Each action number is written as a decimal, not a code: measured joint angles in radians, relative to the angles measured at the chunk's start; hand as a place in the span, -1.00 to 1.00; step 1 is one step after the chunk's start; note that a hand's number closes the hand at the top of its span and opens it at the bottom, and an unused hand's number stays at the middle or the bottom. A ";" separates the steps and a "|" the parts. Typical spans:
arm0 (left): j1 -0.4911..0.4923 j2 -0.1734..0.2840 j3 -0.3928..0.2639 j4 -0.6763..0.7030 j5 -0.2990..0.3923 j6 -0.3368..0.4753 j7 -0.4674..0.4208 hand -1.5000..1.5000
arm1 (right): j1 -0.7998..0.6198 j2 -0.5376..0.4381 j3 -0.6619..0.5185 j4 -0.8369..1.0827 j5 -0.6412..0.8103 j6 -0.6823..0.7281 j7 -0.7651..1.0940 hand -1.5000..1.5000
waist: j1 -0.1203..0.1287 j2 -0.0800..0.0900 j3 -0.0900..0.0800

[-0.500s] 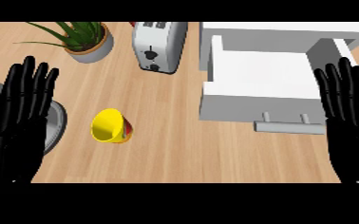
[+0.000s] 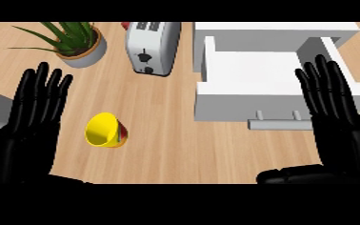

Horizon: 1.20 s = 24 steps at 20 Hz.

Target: Pick up the cup, place it into the drawer and close the drawer

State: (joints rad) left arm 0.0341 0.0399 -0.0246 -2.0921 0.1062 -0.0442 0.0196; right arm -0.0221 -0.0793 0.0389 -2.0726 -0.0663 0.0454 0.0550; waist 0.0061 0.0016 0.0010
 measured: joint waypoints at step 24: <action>-0.010 -0.029 -0.023 0.118 0.021 0.055 -0.009 -1.00 | -0.061 0.011 -0.035 0.023 -0.035 0.027 0.053 -1.00 | -0.006 -0.002 -0.001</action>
State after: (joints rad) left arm 0.0245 0.0107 -0.0481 -1.9739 0.1270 0.0104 0.0108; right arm -0.0831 -0.0681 0.0035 -2.0492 -0.1011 0.0721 0.1082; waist -0.0001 -0.0004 0.0000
